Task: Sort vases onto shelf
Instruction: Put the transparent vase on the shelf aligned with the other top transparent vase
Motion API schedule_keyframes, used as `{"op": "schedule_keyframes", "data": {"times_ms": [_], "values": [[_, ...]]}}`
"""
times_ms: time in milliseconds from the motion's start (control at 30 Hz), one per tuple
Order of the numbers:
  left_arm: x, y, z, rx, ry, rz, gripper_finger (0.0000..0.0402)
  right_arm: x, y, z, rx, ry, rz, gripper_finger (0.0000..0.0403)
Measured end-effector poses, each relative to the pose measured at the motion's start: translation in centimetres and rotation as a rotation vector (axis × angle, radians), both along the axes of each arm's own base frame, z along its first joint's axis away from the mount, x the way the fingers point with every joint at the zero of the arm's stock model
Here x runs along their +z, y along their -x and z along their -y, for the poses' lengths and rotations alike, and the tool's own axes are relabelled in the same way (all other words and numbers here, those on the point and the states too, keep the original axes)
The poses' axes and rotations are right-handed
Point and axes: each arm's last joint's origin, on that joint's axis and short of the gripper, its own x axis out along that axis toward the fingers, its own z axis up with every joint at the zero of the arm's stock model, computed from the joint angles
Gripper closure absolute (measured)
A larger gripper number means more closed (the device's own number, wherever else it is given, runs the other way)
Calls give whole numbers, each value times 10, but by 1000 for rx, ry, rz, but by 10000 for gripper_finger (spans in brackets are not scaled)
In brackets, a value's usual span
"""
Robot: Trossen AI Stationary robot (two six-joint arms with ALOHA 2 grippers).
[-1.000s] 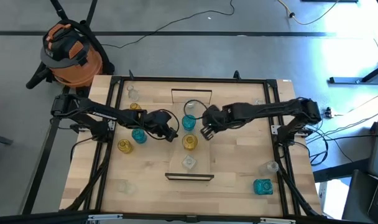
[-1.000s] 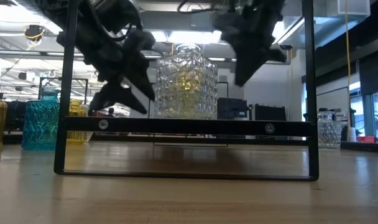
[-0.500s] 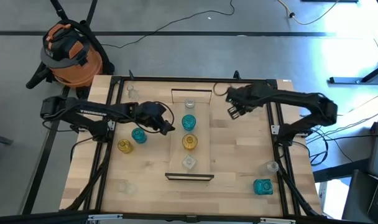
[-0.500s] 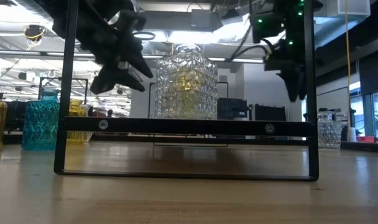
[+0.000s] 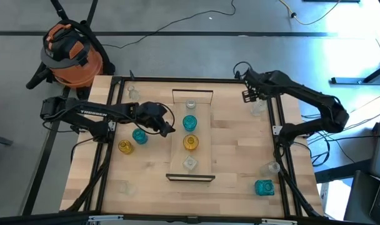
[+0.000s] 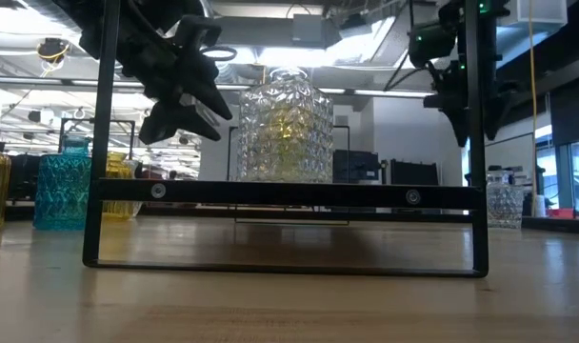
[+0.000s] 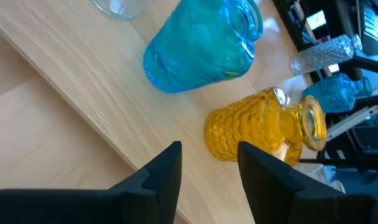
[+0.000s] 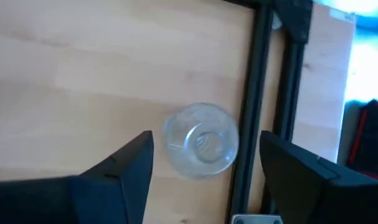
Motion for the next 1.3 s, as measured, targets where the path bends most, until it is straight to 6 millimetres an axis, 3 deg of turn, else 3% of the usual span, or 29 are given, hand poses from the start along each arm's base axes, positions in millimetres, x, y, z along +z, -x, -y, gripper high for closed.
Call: {"op": "schedule_keyframes", "data": {"times_ms": [233, 467, 867, 1033, 1200, 1300], "values": [[0, 0, 0, -23, 20, 3, 253, -1, 14, 17, -47, -98, 69, 173], [0, 0, -1, -31, -4, 2, 253, -3, 12, 20, -23, -130, 138, 199], [0, 0, -1, -40, -14, 3, 253, -75, 21, 7, -59, -267, 144, 240], [0, 0, 0, -46, -9, 4, 253, -77, 19, 6, -34, -298, 198, 289], [-1, 1, 0, -45, -3, -7, 253, -76, 17, 5, 54, -337, 225, 382], [-1, 1, 0, -40, 4, -12, 253, -75, 12, 0, 118, -344, 213, 380]]}}
